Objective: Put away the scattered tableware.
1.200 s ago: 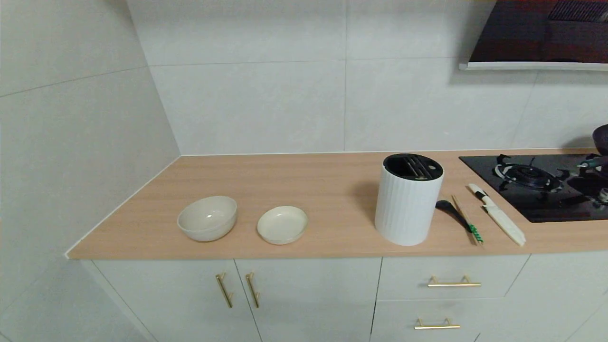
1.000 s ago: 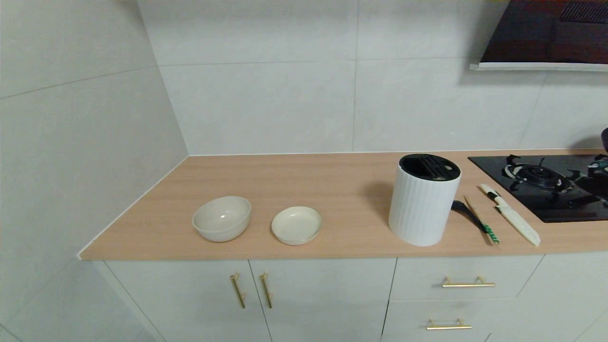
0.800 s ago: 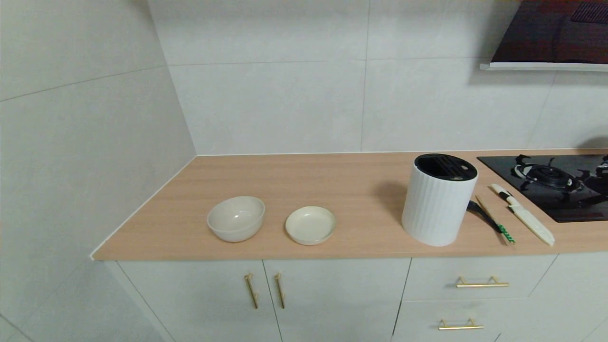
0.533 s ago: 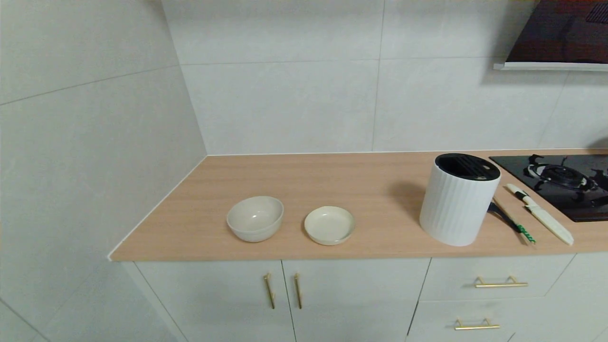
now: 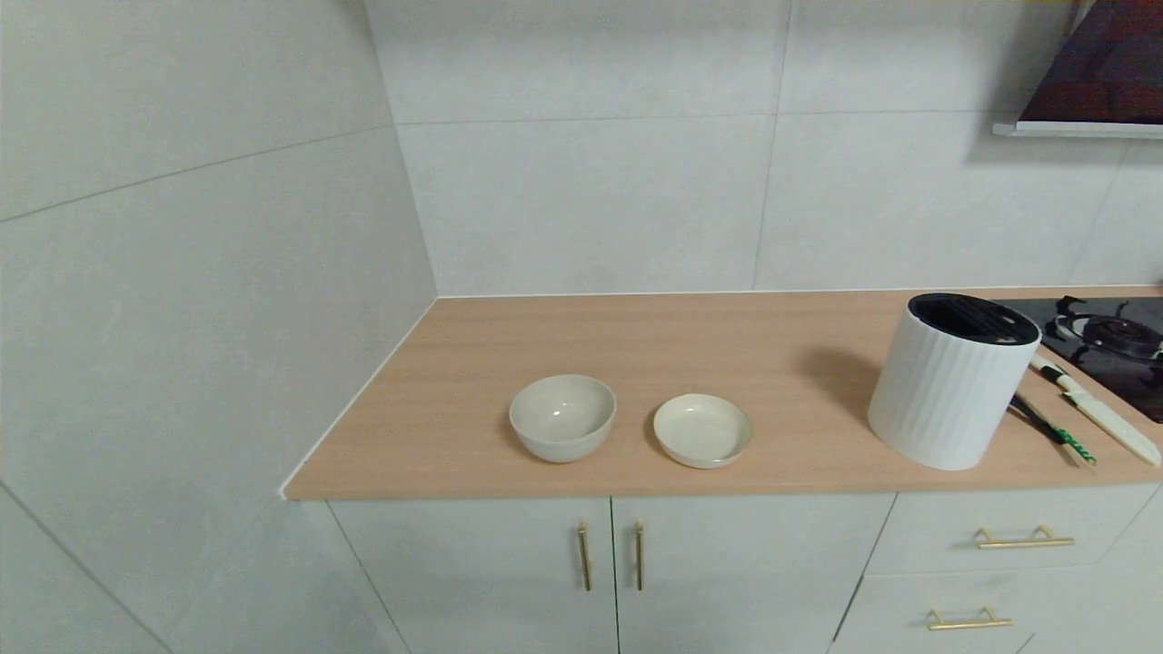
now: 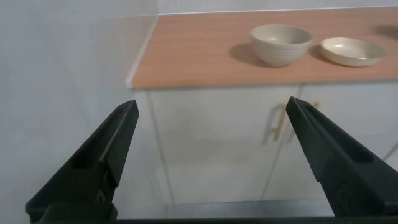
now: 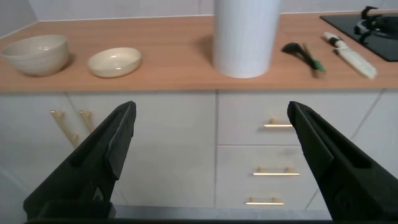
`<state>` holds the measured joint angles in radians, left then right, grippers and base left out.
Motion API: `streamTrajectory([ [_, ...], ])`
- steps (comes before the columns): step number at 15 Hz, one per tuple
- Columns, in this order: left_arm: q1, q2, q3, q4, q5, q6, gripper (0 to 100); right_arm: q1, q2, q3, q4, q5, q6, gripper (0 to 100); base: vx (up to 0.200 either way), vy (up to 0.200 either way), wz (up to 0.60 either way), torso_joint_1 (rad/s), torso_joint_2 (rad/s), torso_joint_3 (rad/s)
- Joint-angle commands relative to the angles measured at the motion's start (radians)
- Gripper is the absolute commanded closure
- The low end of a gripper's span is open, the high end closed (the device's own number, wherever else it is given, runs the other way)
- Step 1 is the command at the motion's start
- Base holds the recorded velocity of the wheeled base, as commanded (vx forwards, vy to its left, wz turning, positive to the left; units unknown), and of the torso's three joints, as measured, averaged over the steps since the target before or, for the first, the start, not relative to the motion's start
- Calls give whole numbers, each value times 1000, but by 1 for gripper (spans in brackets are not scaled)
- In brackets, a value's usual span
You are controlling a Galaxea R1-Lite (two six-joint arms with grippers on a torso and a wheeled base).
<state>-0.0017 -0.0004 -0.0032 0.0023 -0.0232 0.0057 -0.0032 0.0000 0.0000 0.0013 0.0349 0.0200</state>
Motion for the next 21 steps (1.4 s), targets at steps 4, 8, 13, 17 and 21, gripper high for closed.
streamTrajectory([
  [4,0,0,0,1,0,0,0,0,2,0,-1,0,0,0,0,0,0,0,0,0],
  [8,0,0,0,1,0,0,0,0,2,0,0,0,0,0,0,0,0,0,0,0],
  [13,0,0,0,1,0,2,0,0,2,0,-1,0,0,0,0,0,0,0,0,0],
  [17,0,0,0,1,0,2,0,0,2,0,0,0,0,0,0,0,0,-123,261,141],
  [21,0,0,2,1,0,2,0,0,2,0,0,0,0,0,0,0,0,-240,537,288],
])
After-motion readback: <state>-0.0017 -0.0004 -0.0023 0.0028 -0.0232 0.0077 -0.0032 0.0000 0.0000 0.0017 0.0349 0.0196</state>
